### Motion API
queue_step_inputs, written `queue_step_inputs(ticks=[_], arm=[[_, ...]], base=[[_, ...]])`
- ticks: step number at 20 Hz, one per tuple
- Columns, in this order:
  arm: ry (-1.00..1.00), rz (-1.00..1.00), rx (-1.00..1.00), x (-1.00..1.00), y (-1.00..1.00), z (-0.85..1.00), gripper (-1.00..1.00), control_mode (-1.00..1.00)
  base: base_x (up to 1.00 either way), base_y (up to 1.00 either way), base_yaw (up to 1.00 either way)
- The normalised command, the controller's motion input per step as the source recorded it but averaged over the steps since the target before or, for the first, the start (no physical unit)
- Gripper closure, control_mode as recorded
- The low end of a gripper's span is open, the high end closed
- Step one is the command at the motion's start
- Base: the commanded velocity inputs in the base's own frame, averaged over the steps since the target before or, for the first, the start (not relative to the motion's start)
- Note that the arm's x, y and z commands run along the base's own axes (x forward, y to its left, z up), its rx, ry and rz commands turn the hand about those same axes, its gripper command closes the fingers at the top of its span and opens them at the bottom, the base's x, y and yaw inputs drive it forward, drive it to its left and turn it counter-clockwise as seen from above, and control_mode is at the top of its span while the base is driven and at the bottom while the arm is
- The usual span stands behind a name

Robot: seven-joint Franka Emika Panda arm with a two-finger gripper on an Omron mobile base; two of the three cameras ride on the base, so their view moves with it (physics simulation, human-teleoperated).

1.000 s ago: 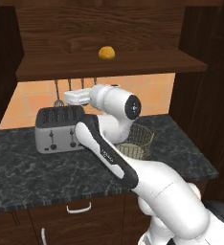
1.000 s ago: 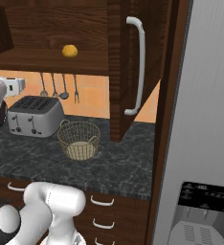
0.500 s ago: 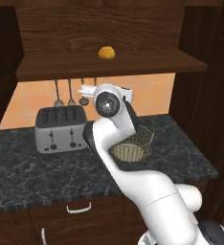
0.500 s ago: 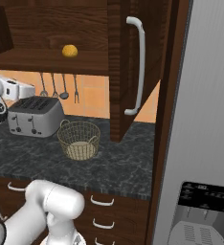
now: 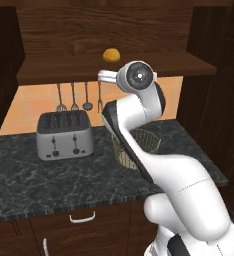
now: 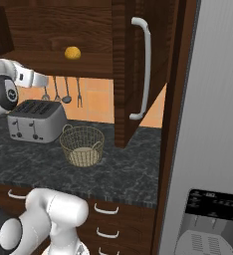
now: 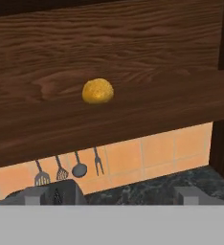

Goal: Open the cabinet, pick up the bread from the cabinet and place it in the basket. Then move the basket to the dining counter.

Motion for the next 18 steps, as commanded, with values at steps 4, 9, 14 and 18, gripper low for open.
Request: queue_step_inputs(ticks=[4, 9, 14, 18], arm=[[0.00, 0.22, 0.00, 0.07, -0.44, 0.00, -1.00, -1.00], [0.00, 0.17, 0.00, 0.03, -0.01, 0.00, -1.00, -1.00], [0.00, 0.05, 0.00, 0.37, -0.02, 0.03, -1.00, -1.00], [0.00, 0.00, 0.00, 0.46, -0.25, 0.03, -1.00, -1.00]], base=[[0.00, 0.00, 0.00], [0.00, 0.00, 0.00], [0.00, 0.00, 0.00], [0.00, 0.00, 0.00]])
